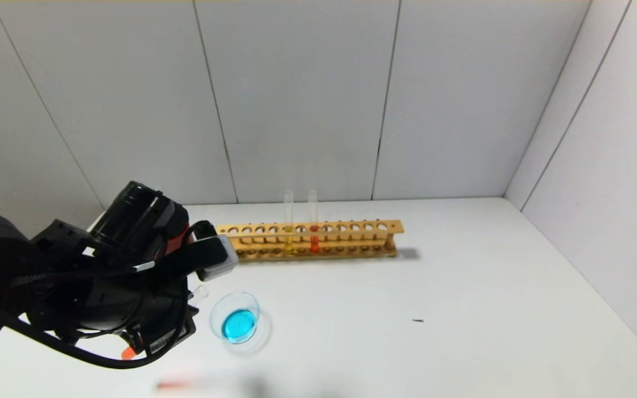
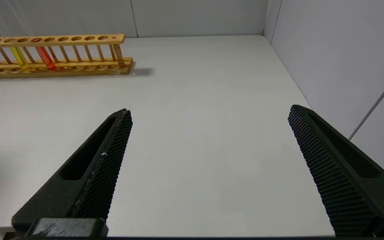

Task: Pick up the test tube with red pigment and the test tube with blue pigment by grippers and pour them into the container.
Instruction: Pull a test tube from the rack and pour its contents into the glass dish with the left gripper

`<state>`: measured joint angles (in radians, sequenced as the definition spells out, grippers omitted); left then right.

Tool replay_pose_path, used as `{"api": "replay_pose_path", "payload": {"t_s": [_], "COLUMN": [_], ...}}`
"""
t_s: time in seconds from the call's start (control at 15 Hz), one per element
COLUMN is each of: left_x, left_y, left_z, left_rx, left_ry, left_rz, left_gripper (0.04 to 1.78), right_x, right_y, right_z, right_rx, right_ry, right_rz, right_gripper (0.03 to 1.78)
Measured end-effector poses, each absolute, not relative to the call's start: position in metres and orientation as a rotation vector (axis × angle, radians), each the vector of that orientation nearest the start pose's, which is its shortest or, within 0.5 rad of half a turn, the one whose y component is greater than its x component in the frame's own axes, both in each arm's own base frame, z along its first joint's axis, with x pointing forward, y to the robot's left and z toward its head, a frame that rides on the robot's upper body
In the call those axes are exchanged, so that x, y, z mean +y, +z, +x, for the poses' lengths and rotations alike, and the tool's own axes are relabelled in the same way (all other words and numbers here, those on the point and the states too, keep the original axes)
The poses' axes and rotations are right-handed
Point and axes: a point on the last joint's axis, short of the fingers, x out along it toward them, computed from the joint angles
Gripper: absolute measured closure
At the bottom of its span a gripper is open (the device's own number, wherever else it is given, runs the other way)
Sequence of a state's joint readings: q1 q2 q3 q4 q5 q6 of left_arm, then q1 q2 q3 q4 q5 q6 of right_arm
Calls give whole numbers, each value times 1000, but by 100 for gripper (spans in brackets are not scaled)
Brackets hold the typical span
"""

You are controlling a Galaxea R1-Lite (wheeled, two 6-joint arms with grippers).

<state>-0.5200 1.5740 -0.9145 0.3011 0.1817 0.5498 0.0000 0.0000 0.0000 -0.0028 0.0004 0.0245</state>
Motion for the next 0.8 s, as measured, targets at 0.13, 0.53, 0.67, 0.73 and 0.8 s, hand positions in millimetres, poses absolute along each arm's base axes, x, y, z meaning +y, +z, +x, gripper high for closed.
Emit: {"api": "replay_pose_path", "payload": {"t_s": [0.13,0.53,0.67,0.73,0.8], "left_x": [-124,-140,-147,-149,-152], "left_y": [170,170,169,168,168], "left_z": [224,244,254,259,264], "left_rx": [861,1036,1072,1089,1109], "left_ry": [-577,-605,-613,-612,-608], "left_rz": [869,994,1013,1023,1037], "left_gripper": [152,152,152,152,152], "right_x": [0,0,0,0,0], "right_y": [76,76,76,76,76], "right_z": [-23,-23,-23,-23,-23], "right_rx": [-3,-3,-3,-3,-3], "right_ry": [1,1,0,0,1], "right_rz": [24,24,24,24,24], "right_gripper": [10,10,10,10,10]}}
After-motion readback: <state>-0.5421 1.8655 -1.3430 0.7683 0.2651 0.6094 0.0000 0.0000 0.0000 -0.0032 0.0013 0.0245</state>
